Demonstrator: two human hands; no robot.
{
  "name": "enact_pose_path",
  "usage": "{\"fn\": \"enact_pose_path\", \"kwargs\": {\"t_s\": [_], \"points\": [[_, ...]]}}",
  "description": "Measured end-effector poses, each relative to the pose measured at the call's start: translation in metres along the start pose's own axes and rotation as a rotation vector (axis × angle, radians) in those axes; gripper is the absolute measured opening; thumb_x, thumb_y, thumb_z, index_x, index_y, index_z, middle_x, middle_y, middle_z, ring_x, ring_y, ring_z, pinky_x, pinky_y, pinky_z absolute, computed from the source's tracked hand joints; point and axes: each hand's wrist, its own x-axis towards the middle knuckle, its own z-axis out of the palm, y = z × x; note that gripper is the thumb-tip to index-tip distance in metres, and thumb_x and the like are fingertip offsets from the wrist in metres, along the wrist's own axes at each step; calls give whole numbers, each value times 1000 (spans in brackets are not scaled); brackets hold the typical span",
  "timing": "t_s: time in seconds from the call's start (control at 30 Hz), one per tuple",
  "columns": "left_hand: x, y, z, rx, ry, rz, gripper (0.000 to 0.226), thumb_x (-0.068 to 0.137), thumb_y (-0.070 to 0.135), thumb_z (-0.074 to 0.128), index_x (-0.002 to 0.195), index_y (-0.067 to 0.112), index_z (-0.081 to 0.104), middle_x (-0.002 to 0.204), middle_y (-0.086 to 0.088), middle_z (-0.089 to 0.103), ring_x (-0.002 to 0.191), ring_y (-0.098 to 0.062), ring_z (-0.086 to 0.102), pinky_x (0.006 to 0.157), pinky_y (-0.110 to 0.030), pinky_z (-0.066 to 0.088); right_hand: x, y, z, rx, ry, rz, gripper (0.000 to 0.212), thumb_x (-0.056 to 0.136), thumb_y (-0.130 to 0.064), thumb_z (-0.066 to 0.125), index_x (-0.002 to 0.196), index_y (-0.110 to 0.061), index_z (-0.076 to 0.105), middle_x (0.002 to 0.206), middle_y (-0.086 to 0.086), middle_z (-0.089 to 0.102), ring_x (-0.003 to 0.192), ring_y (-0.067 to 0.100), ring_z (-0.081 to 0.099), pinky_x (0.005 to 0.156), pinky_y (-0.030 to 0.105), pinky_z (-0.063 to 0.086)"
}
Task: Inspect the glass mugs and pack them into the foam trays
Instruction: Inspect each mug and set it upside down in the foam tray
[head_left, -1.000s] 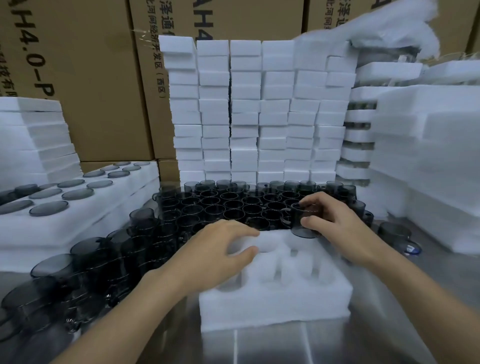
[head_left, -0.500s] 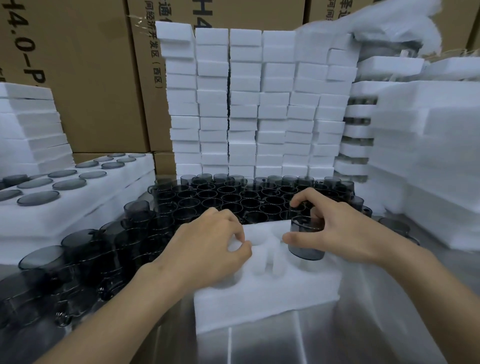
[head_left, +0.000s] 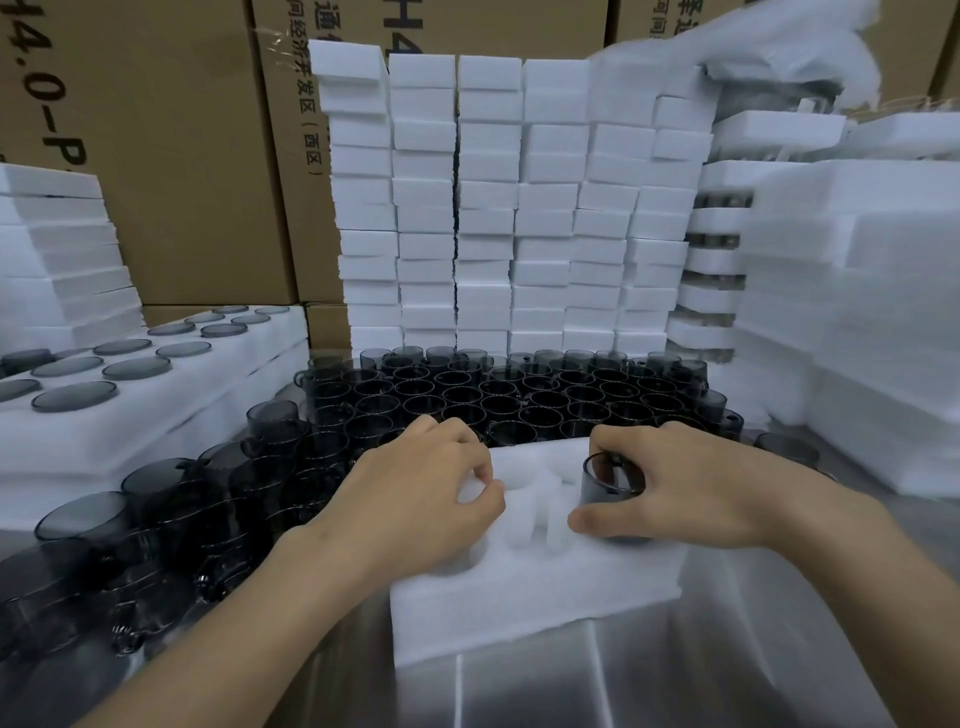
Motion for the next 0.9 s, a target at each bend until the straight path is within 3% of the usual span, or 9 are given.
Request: {"fn": "enact_pose_path", "kwargs": {"t_s": [0.17, 0.3, 0.43, 0.63, 0.73, 0.9], "points": [[0, 1, -1, 9, -11, 5, 30, 106, 58, 41, 113, 39, 63, 125, 28, 50, 115, 1, 39, 84, -31, 46, -3, 0, -6, 35, 9, -31, 63, 65, -95, 62, 97, -41, 55, 76, -7, 69, 62, 8, 56, 68, 34, 47], [0, 0, 0, 10, -16, 9, 31, 106, 58, 41, 114, 39, 63, 126, 28, 50, 116, 1, 39, 85, -31, 48, -7, 8, -19, 117, 12, -49, 53, 71, -81, 75, 105, -44, 60, 71, -16, 59, 60, 3, 51, 65, 28, 43], [1, 0, 0, 13, -25, 13, 31, 107, 58, 40, 114, 39, 63, 125, 28, 49, 116, 1, 39, 86, -31, 49, -3, 8, -16, 134, -85, -60, 47, 73, -71, 84, 101, -39, 62, 74, -14, 57, 62, 2, 50, 66, 28, 42], [1, 0, 1, 18, -28, 17, 31, 107, 58, 39, 113, 40, 63, 124, 28, 48, 115, 1, 39, 86, -29, 49, -3, 18, -20, 159, -81, -45, 51, 65, -75, 87, 100, -45, 68, 82, -16, 67, 66, 0, 59, 63, 24, 44], [1, 0, 1, 21, -29, 20, 32, 107, 58, 39, 114, 39, 64, 125, 28, 48, 116, 0, 39, 89, -31, 51, 0, 20, -18, 185, -122, -36, 50, 62, -75, 89, 95, -44, 70, 87, -15, 68, 73, 2, 62, 72, 29, 48], [0, -1, 0, 20, -29, 22, 29, 107, 58, 40, 113, 41, 63, 124, 29, 47, 117, 1, 38, 87, -28, 49, 1, 23, -16, 194, -130, -19, 50, 61, -75, 90, 95, -44, 70, 78, -19, 62, 68, -1, 56, 67, 22, 42]]}}
